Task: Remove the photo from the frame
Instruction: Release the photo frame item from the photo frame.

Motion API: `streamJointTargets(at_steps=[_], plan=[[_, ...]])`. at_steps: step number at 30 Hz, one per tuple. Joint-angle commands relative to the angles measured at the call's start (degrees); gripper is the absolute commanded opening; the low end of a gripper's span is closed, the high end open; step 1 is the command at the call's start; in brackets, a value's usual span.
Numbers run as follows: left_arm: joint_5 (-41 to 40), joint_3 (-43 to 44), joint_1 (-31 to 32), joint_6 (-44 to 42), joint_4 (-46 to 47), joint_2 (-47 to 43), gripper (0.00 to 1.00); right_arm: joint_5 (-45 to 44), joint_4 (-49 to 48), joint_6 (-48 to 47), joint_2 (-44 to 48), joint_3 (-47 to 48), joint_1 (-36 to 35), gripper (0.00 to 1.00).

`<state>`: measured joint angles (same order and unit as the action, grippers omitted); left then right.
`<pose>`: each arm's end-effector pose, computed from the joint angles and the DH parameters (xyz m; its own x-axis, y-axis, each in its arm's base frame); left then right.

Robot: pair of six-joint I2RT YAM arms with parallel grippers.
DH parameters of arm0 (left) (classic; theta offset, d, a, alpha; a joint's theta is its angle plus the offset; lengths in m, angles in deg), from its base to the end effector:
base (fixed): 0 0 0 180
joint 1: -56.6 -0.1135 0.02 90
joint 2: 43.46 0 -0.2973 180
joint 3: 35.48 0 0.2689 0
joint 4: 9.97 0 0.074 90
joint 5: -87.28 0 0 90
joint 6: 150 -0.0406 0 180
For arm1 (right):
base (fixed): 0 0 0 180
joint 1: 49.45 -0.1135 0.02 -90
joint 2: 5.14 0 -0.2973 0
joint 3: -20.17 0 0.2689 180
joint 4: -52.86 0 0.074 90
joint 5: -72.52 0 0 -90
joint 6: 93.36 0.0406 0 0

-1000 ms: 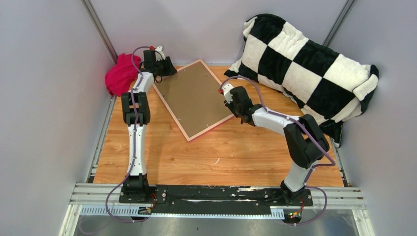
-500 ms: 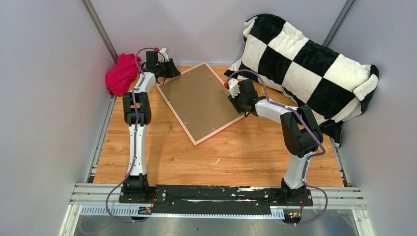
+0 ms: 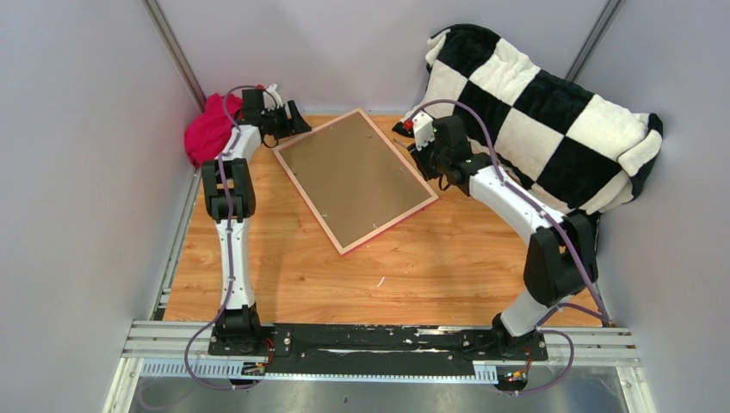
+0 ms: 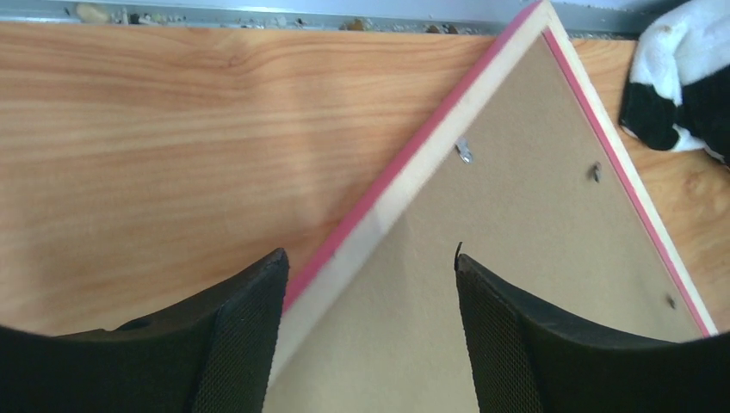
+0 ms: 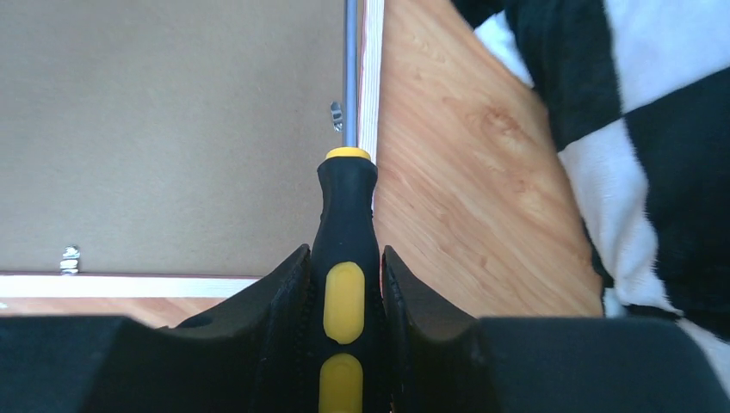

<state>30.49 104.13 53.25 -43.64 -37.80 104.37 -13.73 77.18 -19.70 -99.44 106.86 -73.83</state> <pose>0.6253 0.0143 0.1698 -0.6744 -0.2755 -0.6850 0.2118 0.8166 -0.5370 0.3687 0.1700 0.3138 -0.3322 -0.4588 -0.8241 -0.5793 0.7888 -0.2056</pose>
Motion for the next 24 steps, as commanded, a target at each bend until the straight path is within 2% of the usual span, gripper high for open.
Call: streamJointTargets(at_steps=[1, 9, 14, 19, 24], plan=[[-0.46, -6.12, -0.01, -5.16, -1.64, -10.35, 0.73, 3.12, 6.23, -0.93, 6.07, 0.74, -1.16, 0.0], [-7.28, -22.98, 0.01, -15.92, -9.63, -23.25, 0.74, 13.15, 15.15, -9.89, 19.26, -3.28, -1.28, 0.0], [-14.04, -36.87, 0.1, -20.9, -9.51, -34.81, 0.75, 18.67, 17.84, -16.48, 27.73, -11.44, -1.28, 0.0], [-14.38, -47.23, 1.44, -28.1, -11.14, -44.12, 0.75, 19.11, 17.52, -23.5, 33.51, -17.04, -1.28, 0.0], [-20.2, -56.8, 6.78, -34.49, -9.16, -51.35, 0.76, 18.58, 16.4, -27.03, 33.21, -16.93, -1.28, 0.0]])
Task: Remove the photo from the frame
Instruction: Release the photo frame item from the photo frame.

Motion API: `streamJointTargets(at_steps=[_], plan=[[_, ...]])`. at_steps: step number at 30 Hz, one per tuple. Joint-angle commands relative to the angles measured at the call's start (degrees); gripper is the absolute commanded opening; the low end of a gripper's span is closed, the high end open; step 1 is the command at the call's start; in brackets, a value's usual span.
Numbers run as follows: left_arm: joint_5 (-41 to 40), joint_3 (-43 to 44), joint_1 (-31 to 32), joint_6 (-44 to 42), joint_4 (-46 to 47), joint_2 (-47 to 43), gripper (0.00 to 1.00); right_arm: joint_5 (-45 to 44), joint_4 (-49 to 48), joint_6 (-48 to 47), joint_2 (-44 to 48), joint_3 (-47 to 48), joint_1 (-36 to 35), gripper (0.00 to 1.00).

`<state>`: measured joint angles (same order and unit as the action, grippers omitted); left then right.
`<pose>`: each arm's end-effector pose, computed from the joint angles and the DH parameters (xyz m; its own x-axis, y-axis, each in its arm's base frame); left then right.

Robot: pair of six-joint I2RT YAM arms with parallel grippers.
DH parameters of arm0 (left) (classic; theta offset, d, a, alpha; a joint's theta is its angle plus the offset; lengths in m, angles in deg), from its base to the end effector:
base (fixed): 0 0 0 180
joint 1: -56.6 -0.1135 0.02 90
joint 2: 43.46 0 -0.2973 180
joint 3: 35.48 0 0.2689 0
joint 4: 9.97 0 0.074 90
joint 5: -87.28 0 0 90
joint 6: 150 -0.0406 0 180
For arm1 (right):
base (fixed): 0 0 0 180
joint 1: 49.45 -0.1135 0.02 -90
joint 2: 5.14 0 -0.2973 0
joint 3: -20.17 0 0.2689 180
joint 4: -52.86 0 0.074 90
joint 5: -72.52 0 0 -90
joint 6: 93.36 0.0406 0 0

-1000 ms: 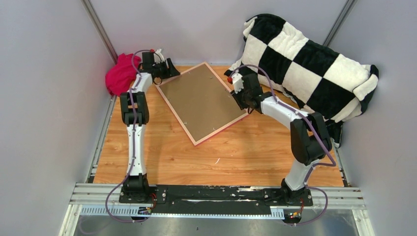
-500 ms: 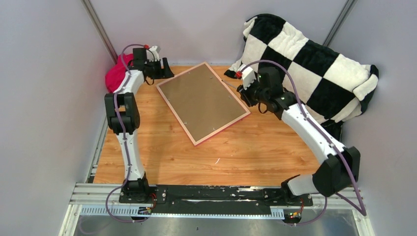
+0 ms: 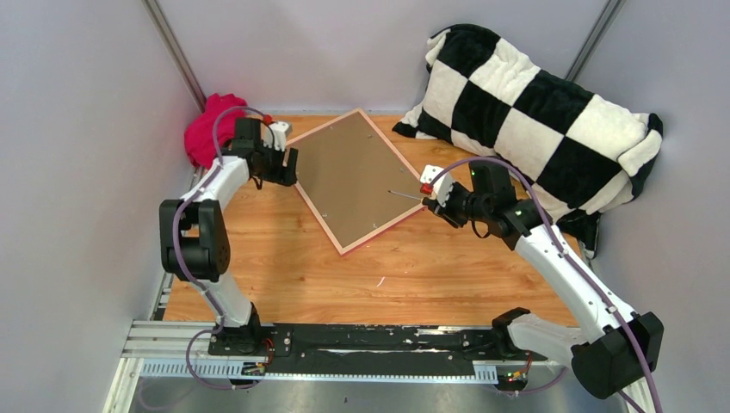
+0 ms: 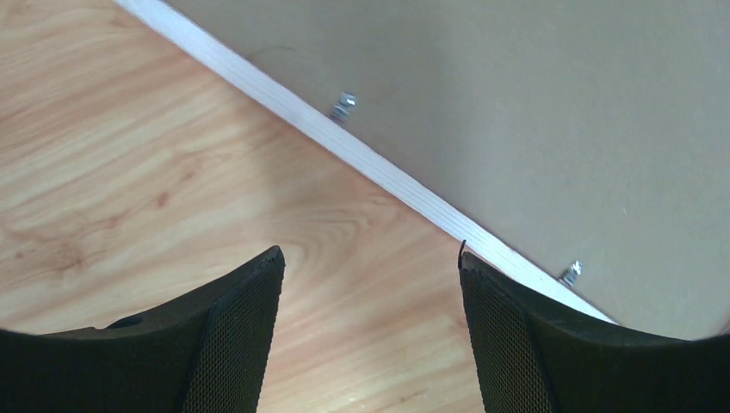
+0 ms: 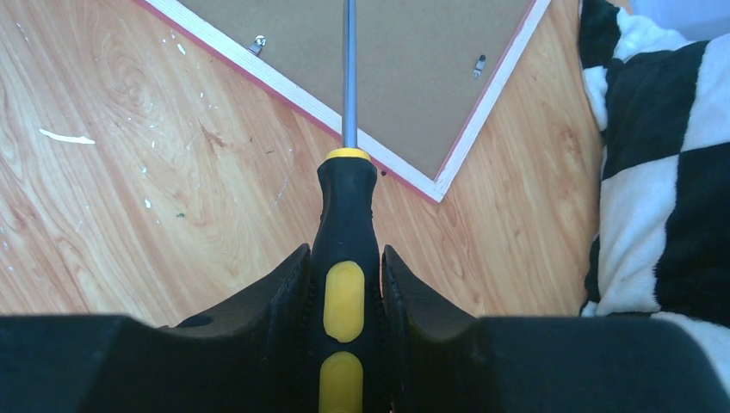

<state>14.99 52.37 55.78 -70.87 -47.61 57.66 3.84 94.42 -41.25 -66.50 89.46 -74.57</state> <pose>0.4102 -0.0065 0.2560 -0.7286 0.1692 -0.6638 0.3213 0.9402 -0.1130 0.2083 0.1139 0.3496 0.0155 -0.6246 -0.7808 -0.8364 0.4198 -0.3524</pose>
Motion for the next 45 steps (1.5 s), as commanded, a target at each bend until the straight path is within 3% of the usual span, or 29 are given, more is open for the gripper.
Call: streamJointTargets(at_steps=[1, 5, 9, 14, 18, 28, 37, 45], plan=[[-5.65, -6.4, 5.04, -7.58, 1.47, -5.53, 0.77, 0.65, -0.99, -5.34, -0.16, 0.83, -0.53, 0.0], [-7.12, -7.33, 8.82, -9.29, 1.74, -6.6, 0.78, 2.23, -0.83, -6.54, -0.84, 0.69, -0.58, 0.0], [-11.56, -6.79, 14.58, -10.26, 1.56, -6.22, 0.78, 5.54, -1.16, -15.31, 1.1, -3.61, -0.53, 0.0], [-11.62, -7.78, 19.05, -10.13, 2.6, -5.56, 0.79, 2.86, 0.06, -23.16, 1.05, -3.76, -0.54, 0.0], [-9.16, -9.54, 19.44, -9.75, 3.96, -5.65, 0.79, 3.15, 5.47, -31.65, -2.64, 0.64, -0.53, 0.0], [-8.27, -16.71, 19.42, -12.47, 9.31, -9.29, 0.79, 4.55, 19.44, -49.94, -23.71, 19.57, 0.07, 0.0], [-12.74, -19.04, 19.36, -11.26, 13.86, -8.85, 0.8, 2.47, 27.92, -52.72, -36.86, 30.75, 0.21, 0.0], [-20.39, -15.83, 19.36, -8.75, 14.21, -2.49, 0.8, 1.39, 33.83, -57.73, -40.46, 33.95, 0.29, 0.0]])
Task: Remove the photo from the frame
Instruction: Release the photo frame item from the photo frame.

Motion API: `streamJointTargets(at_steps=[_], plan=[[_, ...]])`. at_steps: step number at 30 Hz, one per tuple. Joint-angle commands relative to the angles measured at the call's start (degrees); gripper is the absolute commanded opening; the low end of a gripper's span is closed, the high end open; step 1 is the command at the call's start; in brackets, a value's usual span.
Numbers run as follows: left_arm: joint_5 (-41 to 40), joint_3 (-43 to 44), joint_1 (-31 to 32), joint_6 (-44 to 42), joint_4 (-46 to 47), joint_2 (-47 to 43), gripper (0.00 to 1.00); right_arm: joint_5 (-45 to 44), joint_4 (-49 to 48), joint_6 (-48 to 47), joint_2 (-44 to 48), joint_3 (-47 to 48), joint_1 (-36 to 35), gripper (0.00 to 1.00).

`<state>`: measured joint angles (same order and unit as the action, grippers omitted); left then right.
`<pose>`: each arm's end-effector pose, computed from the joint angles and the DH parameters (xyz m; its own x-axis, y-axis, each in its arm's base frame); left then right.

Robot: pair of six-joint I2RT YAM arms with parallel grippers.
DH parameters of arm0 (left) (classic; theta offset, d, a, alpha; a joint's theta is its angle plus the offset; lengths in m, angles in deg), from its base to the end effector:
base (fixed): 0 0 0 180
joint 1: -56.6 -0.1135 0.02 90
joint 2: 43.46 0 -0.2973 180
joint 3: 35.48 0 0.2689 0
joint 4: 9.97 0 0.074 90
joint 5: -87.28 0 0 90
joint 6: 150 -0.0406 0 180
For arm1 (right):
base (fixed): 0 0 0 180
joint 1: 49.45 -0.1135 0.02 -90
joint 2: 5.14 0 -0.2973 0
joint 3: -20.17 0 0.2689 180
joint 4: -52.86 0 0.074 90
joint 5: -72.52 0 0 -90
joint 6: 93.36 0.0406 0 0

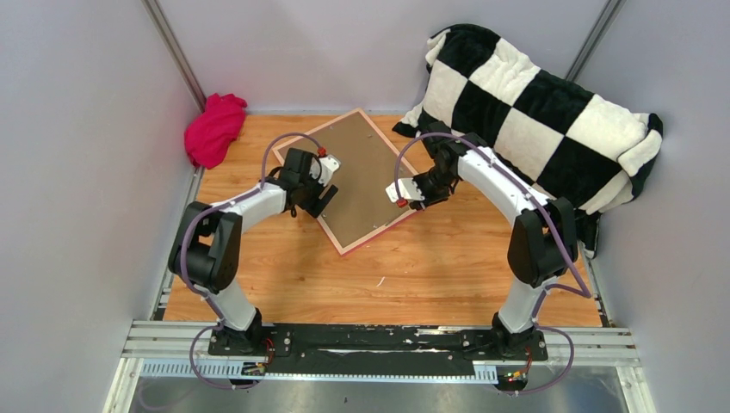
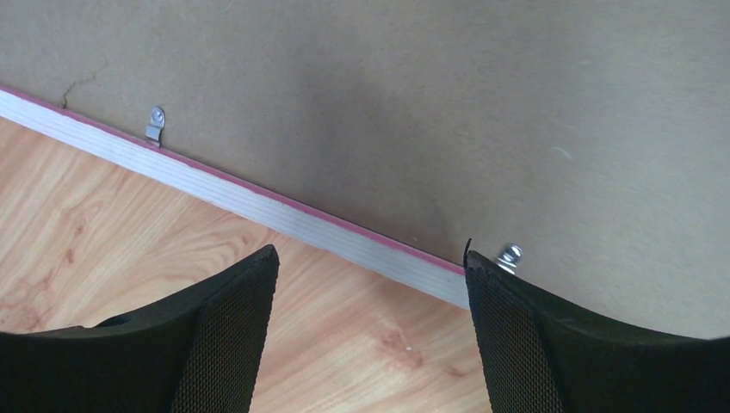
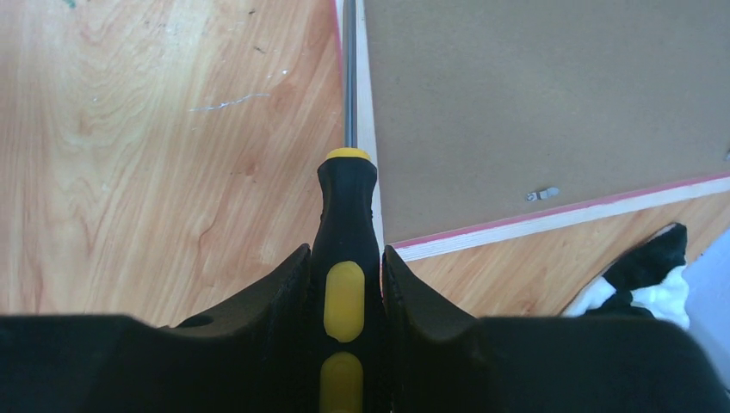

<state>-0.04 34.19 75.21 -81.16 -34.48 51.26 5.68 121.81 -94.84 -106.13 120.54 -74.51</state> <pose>0.3428 -0.1174 0.2088 -0.5472 0.5647 -0.6178 0.5845 0.7861 0.2010 0.3415 0.1773 0.2981 0.5355 -0.7642 -0.3594 -0.8353 -0.4168 -0.3585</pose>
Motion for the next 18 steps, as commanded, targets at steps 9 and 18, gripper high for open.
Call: streamJointTargets(at_steps=[9, 18], plan=[[-4.82, 4.75, -0.74, 3.1, -0.51, 8.26, 0.8, 3.32, 9.4, -7.25, -4.72, 9.02, 0.21, 0.0], [-0.53, 4.87, -3.07, 3.35, -0.64, 10.74, 0.8, 4.05, 16.84, -10.33, -12.14, 18.44, 0.23, 0.0]])
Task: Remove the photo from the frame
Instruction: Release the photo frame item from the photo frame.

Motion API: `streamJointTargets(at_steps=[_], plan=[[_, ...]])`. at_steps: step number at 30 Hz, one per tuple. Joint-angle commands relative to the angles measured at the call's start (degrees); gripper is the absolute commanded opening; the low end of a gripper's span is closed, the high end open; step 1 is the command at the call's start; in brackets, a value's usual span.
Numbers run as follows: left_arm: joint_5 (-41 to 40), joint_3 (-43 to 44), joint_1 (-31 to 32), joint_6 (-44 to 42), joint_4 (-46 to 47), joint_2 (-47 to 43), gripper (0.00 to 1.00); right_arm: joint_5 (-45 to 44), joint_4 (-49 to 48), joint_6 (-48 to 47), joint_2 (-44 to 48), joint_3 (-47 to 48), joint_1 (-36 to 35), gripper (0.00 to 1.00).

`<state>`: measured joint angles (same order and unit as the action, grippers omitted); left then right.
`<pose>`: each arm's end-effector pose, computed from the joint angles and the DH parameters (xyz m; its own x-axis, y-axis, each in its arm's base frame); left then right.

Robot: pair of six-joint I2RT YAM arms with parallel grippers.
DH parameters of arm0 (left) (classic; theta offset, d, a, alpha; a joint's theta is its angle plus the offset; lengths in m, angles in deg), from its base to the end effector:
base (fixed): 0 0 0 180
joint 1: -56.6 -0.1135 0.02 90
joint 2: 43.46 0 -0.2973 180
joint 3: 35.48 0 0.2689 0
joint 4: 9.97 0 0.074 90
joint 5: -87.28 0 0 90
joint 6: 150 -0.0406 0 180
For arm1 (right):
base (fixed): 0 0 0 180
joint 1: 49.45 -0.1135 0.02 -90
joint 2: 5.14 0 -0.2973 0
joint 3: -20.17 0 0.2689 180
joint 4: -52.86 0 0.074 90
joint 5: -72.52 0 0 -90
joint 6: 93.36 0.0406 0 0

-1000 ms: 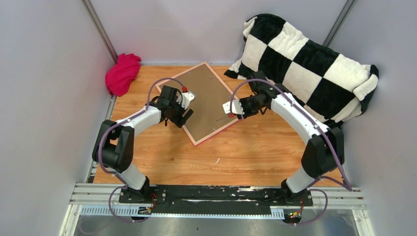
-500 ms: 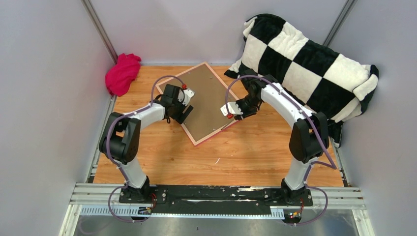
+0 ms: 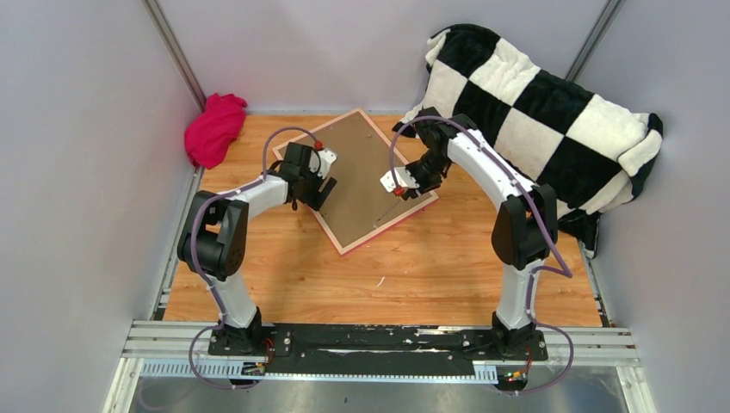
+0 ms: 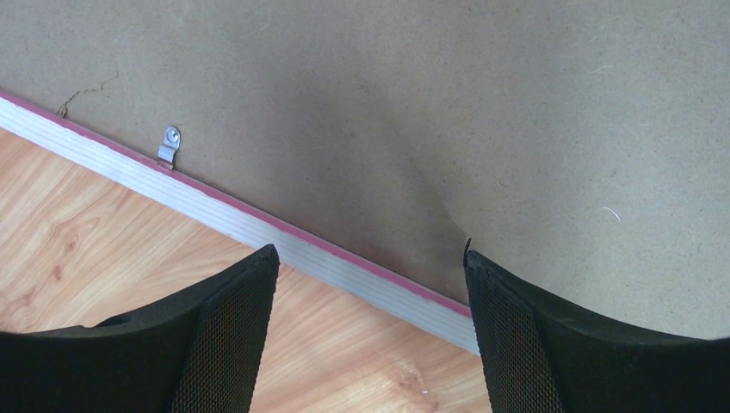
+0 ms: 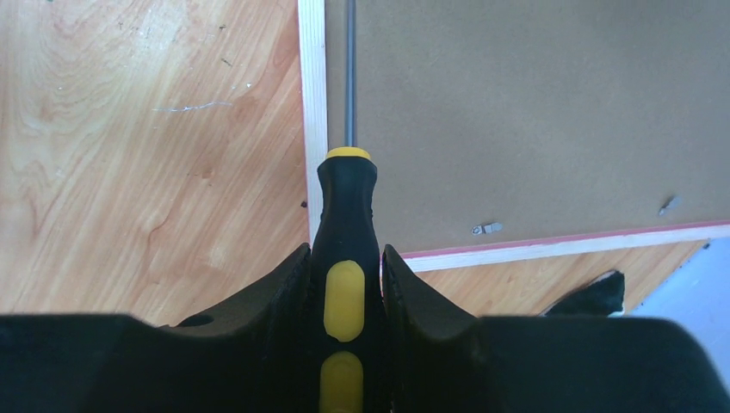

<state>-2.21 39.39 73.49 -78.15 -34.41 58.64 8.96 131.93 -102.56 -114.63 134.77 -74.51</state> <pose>0.3755 -0.1144 0.1913 -0.6211 0.5141 -0.5915 0.5149 0.8367 0.1866 0.3706 0.1932 0.3117 0.6236 -0.6842 -0.3782 -0.7809 -0.5232 -0.3412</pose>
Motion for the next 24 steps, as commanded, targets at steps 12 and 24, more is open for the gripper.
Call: streamJointTargets(at_steps=[12, 24], plan=[[4.14, 1.03, -1.94, -0.47, -1.8, 5.03, 0.73, 1.02, 14.72, -7.22, -11.03, 9.72, 2.42, 0.0], [4.05, 1.85, -1.94, -0.32, -2.53, 5.9, 0.67, 5.68, 17.42, -11.66, -15.38, 10.73, 4.41, 0.0]])
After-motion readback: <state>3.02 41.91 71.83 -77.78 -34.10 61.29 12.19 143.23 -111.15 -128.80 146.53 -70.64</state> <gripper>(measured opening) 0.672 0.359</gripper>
